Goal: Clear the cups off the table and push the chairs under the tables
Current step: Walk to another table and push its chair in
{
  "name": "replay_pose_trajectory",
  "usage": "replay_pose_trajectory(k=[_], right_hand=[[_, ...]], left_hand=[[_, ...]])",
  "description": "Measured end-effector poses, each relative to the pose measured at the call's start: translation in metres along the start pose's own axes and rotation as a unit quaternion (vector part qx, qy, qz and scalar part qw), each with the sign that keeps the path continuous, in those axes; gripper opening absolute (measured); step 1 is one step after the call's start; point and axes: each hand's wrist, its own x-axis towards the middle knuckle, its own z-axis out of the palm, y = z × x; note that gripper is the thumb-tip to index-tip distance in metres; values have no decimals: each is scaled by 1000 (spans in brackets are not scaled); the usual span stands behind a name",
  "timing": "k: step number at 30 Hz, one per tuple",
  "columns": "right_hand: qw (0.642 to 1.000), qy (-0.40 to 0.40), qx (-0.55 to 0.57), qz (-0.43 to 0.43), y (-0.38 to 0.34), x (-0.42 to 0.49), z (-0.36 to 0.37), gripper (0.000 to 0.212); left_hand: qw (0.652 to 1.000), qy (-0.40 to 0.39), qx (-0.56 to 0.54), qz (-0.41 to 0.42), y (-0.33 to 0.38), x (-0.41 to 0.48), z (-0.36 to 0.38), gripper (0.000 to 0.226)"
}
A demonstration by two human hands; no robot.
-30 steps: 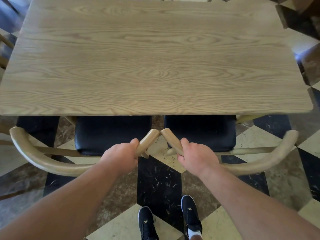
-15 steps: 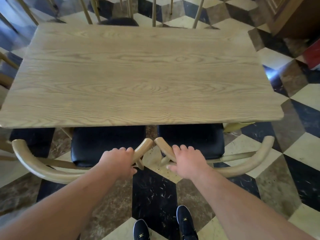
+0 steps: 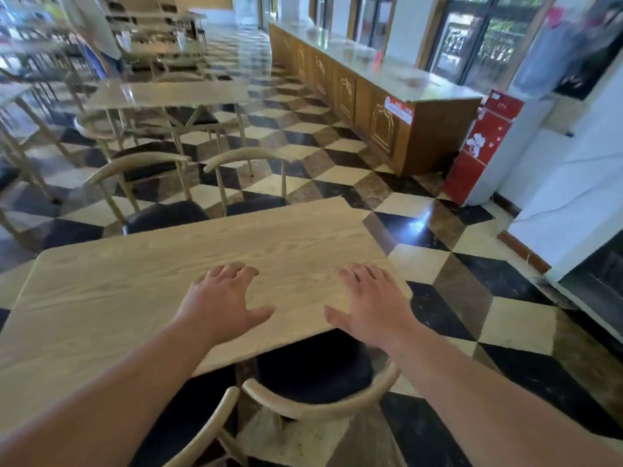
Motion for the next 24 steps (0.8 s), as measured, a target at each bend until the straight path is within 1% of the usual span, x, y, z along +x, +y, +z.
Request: replay_pose_trajectory(k=[6, 9, 13, 18, 22, 24], right_hand=[[998, 57, 0, 39, 102, -27, -101, 96], [994, 95, -7, 50, 164, -43, -141, 92], [987, 138, -37, 73, 253, -71, -192, 88], [974, 190, -54, 115, 354, -105, -245, 95], [968, 192, -59, 148, 427, -122, -264, 93], [966, 194, -69, 155, 449, -122, -266, 88]], left_hand=[[996, 68, 26, 59, 115, 32, -99, 101], [989, 101, 45, 96, 187, 47, -134, 99], [981, 141, 67, 114, 291, 66, -172, 98], [973, 173, 74, 132, 405, 99, -203, 98], [972, 174, 76, 142, 483, 134, -208, 97], [971, 171, 80, 150, 507, 146, -205, 97]])
